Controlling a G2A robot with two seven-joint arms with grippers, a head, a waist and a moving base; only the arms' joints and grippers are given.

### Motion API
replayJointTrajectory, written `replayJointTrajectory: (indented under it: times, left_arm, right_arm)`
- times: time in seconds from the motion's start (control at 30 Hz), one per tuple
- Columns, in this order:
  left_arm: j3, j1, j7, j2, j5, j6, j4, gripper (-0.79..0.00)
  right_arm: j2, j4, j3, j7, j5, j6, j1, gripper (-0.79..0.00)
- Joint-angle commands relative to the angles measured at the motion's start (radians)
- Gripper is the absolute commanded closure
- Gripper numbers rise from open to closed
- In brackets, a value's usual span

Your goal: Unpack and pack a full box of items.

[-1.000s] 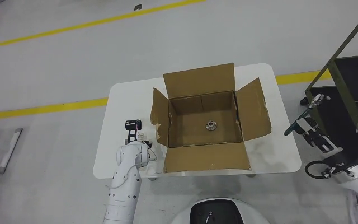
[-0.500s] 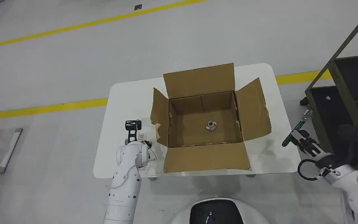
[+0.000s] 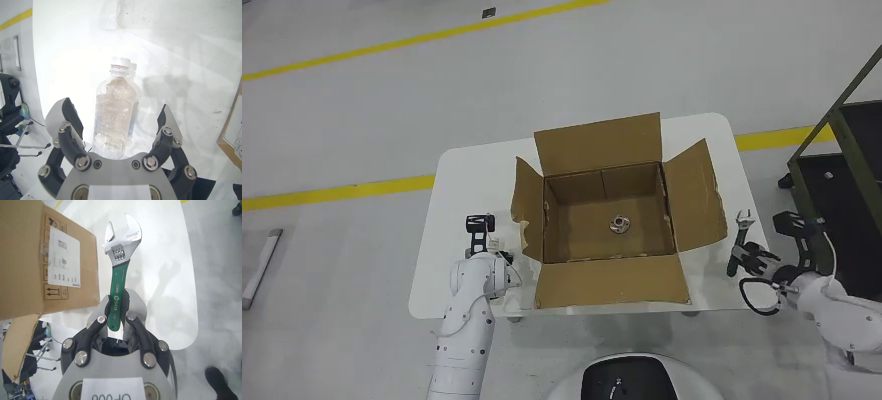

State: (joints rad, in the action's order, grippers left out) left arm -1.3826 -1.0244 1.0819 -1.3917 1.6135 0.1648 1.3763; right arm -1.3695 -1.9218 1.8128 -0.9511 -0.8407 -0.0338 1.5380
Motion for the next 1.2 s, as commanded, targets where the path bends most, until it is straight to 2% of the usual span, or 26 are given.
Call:
replayJointTrajectory:
  times: [0.0, 0.13, 0.3, 0.6, 0.83, 0.93, 1.0, 1.1, 1.17]
  left_arm:
    - [0.000, 0.000, 0.000, 0.000, 0.000, 0.000, 0.000, -0.785]
    - [0.000, 0.000, 0.000, 0.000, 0.000, 0.000, 0.000, -0.785]
    - [0.000, 0.000, 0.000, 0.000, 0.000, 0.000, 0.000, -0.785]
    - [0.000, 0.000, 0.000, 0.000, 0.000, 0.000, 0.000, -0.785]
    - [0.000, 0.000, 0.000, 0.000, 0.000, 0.000, 0.000, -0.785]
    - [0.000, 0.000, 0.000, 0.000, 0.000, 0.000, 0.000, -0.785]
    - [0.000, 0.000, 0.000, 0.000, 0.000, 0.000, 0.000, -0.785]
    - [0.000, 0.000, 0.000, 0.000, 0.000, 0.000, 0.000, -0.785]
    - [0.000, 0.000, 0.000, 0.000, 0.000, 0.000, 0.000, -0.785]
  right_arm:
    - [0.004, 0.014, -0.028, -0.030, -0.049, -0.006, -0.019, 0.000]
    - [0.013, 0.041, -0.090, -0.093, -0.173, -0.002, -0.057, 0.000]
    - [0.019, 0.077, -0.152, -0.133, -0.234, -0.006, -0.092, 0.000]
    - [0.024, 0.133, -0.212, -0.172, -0.253, -0.023, -0.129, 0.000]
    - [0.030, 0.108, -0.208, -0.171, -0.198, -0.013, -0.121, 0.000]
    - [0.031, 0.078, -0.210, -0.138, -0.176, -0.015, -0.107, 0.000]
    - [0.032, 0.038, -0.195, -0.073, -0.153, -0.006, -0.086, 0.000]
    - [0.032, -0.065, -0.142, 0.076, -0.088, 0.012, -0.027, 0.000]
    - [0.032, -0.148, -0.090, 0.208, -0.031, 0.063, 0.025, 0.000]
